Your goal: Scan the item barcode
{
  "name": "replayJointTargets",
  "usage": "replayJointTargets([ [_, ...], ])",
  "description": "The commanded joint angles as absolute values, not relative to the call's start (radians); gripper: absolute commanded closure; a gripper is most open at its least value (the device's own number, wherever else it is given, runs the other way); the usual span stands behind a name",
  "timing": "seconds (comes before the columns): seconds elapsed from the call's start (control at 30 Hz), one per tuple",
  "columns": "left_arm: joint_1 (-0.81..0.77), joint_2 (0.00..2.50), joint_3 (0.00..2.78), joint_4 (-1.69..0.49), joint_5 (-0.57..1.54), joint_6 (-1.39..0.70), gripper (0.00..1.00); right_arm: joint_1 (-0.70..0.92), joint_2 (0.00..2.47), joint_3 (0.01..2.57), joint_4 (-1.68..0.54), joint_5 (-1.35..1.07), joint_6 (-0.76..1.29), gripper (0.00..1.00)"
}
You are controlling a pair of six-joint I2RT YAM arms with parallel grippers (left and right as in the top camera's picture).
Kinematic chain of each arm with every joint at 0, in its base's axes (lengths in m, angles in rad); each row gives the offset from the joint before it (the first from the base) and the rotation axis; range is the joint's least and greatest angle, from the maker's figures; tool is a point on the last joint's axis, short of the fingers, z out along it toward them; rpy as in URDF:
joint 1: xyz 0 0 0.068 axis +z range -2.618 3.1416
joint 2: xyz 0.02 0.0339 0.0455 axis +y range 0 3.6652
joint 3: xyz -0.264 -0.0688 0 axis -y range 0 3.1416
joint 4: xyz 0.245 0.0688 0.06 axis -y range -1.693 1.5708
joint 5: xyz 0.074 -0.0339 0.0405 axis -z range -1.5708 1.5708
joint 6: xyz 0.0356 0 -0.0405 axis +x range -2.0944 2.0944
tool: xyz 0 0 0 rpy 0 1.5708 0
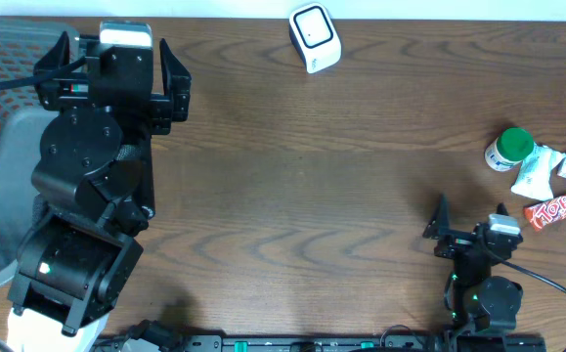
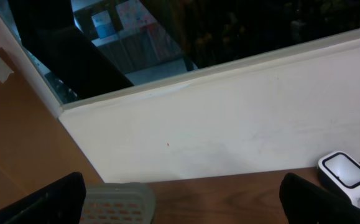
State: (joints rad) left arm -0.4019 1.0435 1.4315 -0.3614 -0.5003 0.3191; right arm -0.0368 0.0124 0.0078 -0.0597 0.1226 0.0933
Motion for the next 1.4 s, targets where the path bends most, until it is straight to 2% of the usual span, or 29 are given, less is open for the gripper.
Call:
replayJointTargets([
  [0.0,-0.398,1.038,1.448,-0.359,-0.506,0.329,0.00,-0.063,0.005,0.006,-0.065,0.115,0.073,0.01],
  [0.23,-0.398,1.038,1.448,-0.359,-0.506,0.328,0.00,-0.075,0.005,0.006,-0.066,0.113,0.068,0.01],
  [0.43,-0.398,1.038,1.448,-0.359,-0.506,0.328,0.00,-0.075,0.005,0.006,-0.072,0.052,-0.041,0.01],
  [1.37,-0.398,1.038,1.448,-0.359,-0.506,0.328,0.00,-0.072,0.006,0.006,-0.071,0.050,-0.039,0.01],
])
